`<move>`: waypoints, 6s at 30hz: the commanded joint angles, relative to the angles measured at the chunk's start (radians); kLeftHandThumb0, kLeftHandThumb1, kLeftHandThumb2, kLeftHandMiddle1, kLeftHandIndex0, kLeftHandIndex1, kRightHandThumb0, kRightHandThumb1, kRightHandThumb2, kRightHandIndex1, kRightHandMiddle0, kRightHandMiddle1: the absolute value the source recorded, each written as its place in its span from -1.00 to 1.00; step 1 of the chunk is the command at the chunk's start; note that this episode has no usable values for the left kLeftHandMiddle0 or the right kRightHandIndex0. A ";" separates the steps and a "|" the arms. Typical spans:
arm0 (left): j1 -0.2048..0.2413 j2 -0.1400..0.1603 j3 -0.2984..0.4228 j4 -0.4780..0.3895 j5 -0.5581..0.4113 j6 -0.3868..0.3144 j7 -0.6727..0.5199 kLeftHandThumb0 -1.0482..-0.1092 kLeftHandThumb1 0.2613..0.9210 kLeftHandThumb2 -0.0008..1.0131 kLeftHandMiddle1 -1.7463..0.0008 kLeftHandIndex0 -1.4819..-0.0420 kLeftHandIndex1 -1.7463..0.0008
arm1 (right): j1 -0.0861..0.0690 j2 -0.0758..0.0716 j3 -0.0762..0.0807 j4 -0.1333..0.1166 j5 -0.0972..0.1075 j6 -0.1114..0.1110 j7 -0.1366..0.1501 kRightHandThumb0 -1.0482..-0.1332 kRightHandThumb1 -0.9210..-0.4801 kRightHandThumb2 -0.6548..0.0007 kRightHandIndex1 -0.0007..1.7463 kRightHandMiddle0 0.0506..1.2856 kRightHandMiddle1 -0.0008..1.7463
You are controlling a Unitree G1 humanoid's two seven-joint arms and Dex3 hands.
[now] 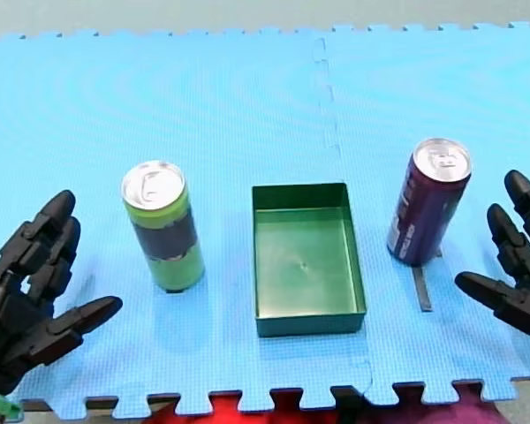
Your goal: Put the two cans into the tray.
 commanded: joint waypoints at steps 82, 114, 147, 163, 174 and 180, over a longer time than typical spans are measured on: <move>0.003 -0.008 0.018 -0.019 -0.035 0.054 -0.026 -1.00 0.24 -1.00 0.99 0.73 1.00 | -0.151 0.017 0.065 0.076 -0.093 0.058 -0.133 -0.74 0.60 1.00 -1.00 -0.94 -1.00; -0.008 -0.011 0.036 -0.024 -0.056 0.077 -0.062 -1.00 0.16 -1.00 0.99 0.72 1.00 | -0.218 0.032 0.056 0.138 -0.102 0.053 -0.119 -0.43 0.71 1.00 -1.00 -0.94 -1.00; 0.020 -0.008 0.028 -0.067 -0.051 0.076 -0.046 -1.00 0.18 -1.00 0.99 0.73 1.00 | -0.261 0.030 0.059 0.186 -0.143 0.033 -0.173 -0.49 0.64 0.99 -0.99 -0.91 -1.00; 0.035 -0.005 0.037 -0.095 -0.076 0.106 -0.075 -1.00 0.17 -1.00 0.99 0.73 1.00 | -0.285 0.014 0.047 0.218 -0.145 0.045 -0.184 -0.50 0.61 0.99 -1.00 -0.89 -1.00; 0.045 -0.007 0.034 -0.121 -0.080 0.117 -0.078 -1.00 0.15 -1.00 0.99 0.72 1.00 | -0.298 0.018 0.033 0.232 -0.138 0.051 -0.177 -0.46 0.60 0.99 -1.00 -0.88 -1.00; 0.047 -0.006 0.032 -0.127 -0.078 0.117 -0.075 -1.00 0.15 -1.00 0.99 0.72 1.00 | -0.302 0.020 0.029 0.236 -0.139 0.051 -0.174 -0.47 0.58 0.99 -1.00 -0.88 -1.00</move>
